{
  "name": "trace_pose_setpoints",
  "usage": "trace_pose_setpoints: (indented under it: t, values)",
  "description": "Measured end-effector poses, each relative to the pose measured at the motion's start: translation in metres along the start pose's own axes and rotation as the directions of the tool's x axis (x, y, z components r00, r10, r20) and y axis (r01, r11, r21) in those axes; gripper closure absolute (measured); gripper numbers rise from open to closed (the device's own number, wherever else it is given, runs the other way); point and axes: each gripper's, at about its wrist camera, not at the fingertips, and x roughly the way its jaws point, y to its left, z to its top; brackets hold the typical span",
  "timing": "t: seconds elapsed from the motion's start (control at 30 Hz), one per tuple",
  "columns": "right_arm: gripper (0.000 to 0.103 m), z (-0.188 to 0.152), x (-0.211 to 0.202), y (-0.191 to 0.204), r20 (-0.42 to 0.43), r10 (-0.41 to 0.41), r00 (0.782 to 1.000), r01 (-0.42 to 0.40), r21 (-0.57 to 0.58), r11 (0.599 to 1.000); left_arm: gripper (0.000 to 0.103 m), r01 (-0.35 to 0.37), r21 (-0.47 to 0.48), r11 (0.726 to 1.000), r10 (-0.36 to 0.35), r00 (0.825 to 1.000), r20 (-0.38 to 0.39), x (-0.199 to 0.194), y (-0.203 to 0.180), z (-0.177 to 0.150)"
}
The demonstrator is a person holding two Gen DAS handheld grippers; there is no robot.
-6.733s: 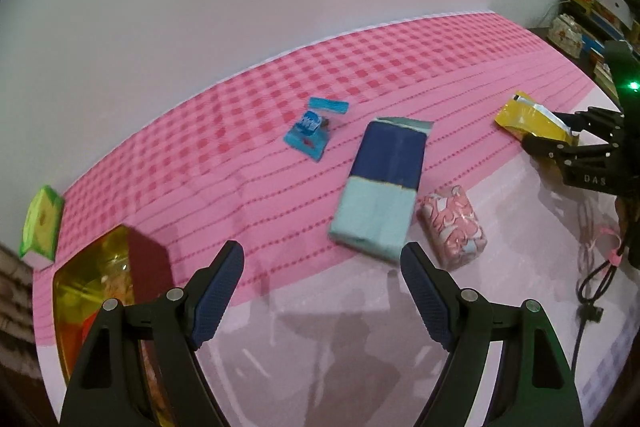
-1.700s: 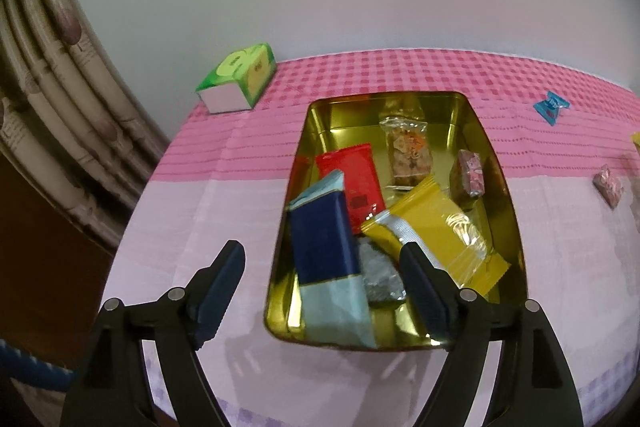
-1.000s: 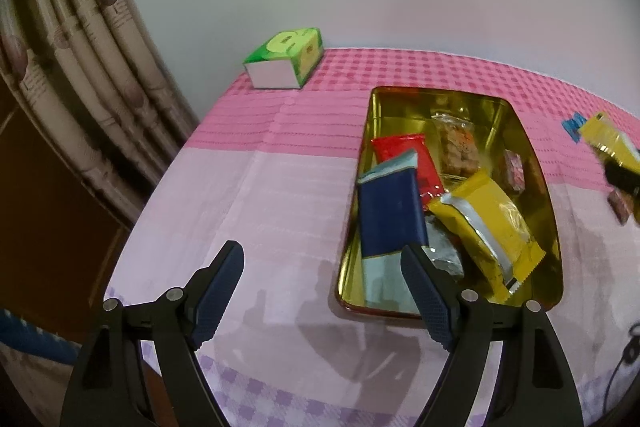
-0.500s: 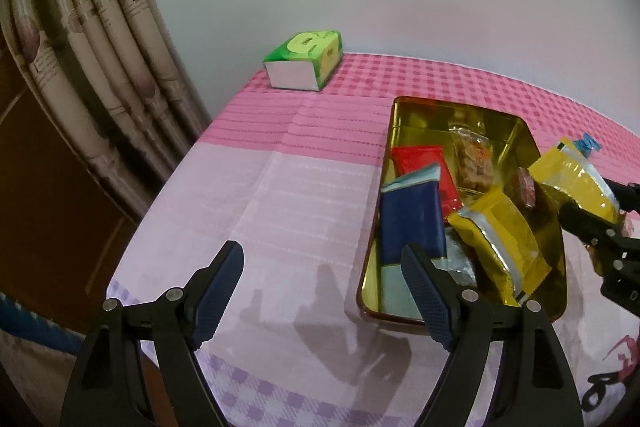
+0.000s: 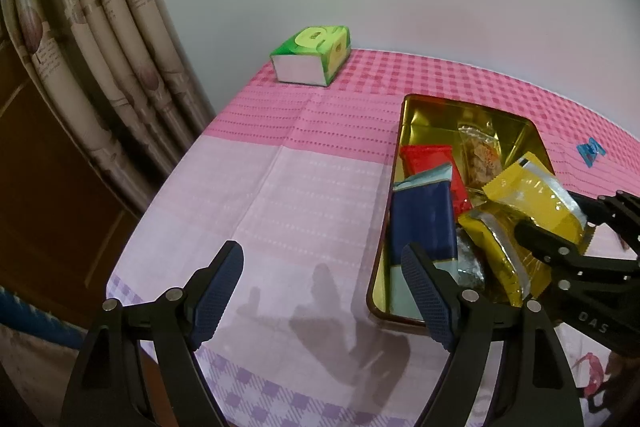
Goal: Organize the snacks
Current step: 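Carry the yellow pack into the tin and open the right tool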
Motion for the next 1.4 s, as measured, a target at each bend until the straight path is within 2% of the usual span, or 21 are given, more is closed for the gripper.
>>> trace_pose_setpoints:
  t: [0.47, 0.9, 1.03, 1.17, 1.4]
  values:
    - [0.048, 0.004, 0.021, 0.007, -0.032, 0.005, 0.999, -0.005, 0.011, 1.000, 0.021, 0.002, -0.003, 1.000, -0.002, 1.000, -0.008, 0.002, 0.002, 0.000]
    - [0.044, 0.004, 0.021, 0.018, -0.036, 0.022, 0.999, -0.023, -0.005, 1.000, 0.020, 0.007, -0.002, 1.000, -0.007, 1.000, -0.010, 0.004, 0.001, 0.000]
    - [0.040, 0.005, 0.018, 0.018, -0.028, 0.030, 0.999, -0.030, 0.001, 1.000, 0.020, 0.009, 0.001, 1.000, -0.009, 1.000, -0.009, 0.004, 0.000, -0.001]
    - [0.028, 0.006, 0.011, 0.017, -0.009, 0.038, 0.999, -0.038, 0.001, 0.999, 0.020, 0.006, 0.010, 1.000, -0.006, 1.000, -0.003, 0.003, -0.002, -0.001]
    - [0.026, 0.003, -0.009, 0.005, 0.031, 0.051, 0.998, -0.053, 0.041, 0.998, 0.020, 0.002, 0.013, 1.000, -0.002, 1.000, 0.003, 0.002, -0.002, -0.002]
